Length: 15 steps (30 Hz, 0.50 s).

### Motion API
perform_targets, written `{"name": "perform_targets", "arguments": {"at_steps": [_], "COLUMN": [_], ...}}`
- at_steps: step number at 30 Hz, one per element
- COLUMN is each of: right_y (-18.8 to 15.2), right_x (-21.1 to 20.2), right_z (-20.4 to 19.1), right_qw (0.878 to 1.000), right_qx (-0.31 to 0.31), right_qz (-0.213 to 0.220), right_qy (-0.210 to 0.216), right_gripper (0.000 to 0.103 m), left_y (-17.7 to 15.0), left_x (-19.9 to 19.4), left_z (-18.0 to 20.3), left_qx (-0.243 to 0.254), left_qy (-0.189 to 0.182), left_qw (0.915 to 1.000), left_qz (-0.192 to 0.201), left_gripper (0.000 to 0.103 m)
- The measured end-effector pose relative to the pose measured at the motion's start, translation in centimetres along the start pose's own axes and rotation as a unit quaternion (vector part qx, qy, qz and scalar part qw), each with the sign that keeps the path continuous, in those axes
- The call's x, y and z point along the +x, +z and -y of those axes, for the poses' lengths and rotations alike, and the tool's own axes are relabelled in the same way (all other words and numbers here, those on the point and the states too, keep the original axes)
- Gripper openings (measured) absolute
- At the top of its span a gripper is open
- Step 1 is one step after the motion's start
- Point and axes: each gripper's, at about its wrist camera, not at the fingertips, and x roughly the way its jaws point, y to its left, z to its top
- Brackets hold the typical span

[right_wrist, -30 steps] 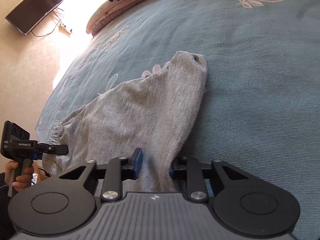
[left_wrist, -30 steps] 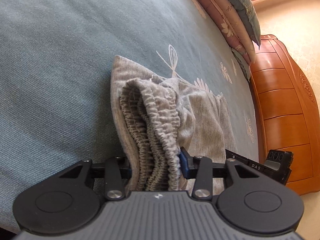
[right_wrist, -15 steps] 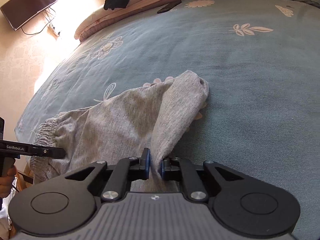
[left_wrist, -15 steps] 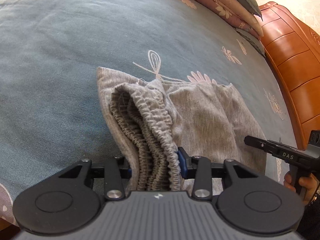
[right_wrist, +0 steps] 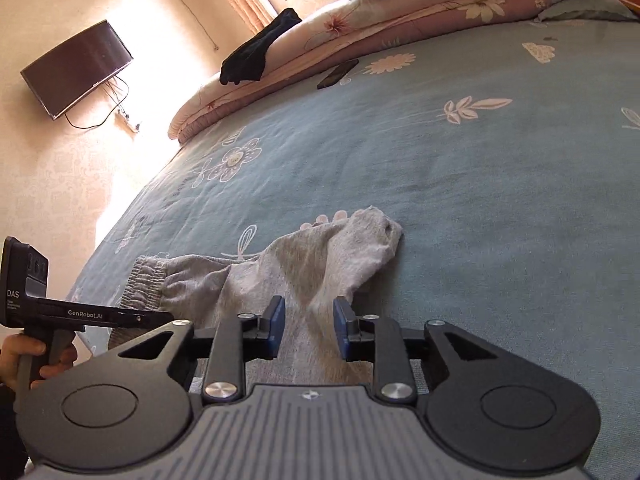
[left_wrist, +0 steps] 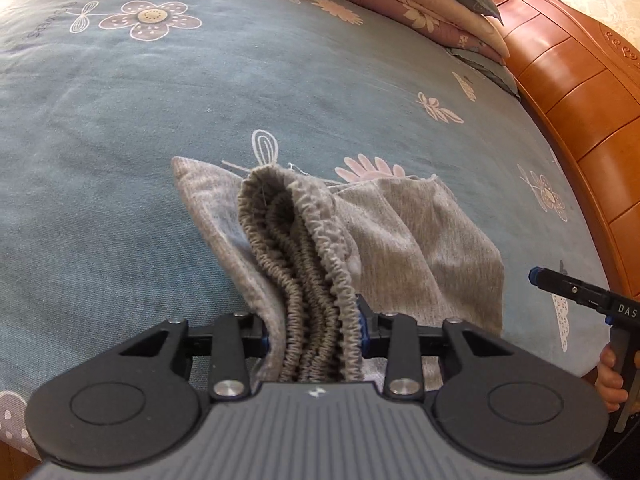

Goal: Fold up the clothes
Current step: 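Close the right gripper on the bundle while the left gripper holds the waistband, then lift and carry the bundle toward the headboard with both grippers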

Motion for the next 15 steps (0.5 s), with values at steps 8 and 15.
{"name": "perform_targets", "arguments": {"at_steps": [8, 15], "right_y": [0.2, 1.1], "right_x": [5.6, 13.0], "right_z": [5.5, 4.2], "right_qw": [0.992, 0.972], "right_qx": [0.057, 0.050], "right_qz": [-0.069, -0.133], "right_qy": [0.085, 0.185], "right_gripper": [0.070, 0.072], "left_y": [-0.6, -0.6], "left_x": [0.9, 1.4], "left_z": [-2.0, -3.6], "left_qx": [-0.027, -0.053], "left_qy": [-0.008, -0.025], "left_qw": [0.9995, 0.9981], "left_qz": [-0.011, -0.020], "left_gripper": [0.035, 0.036]}}
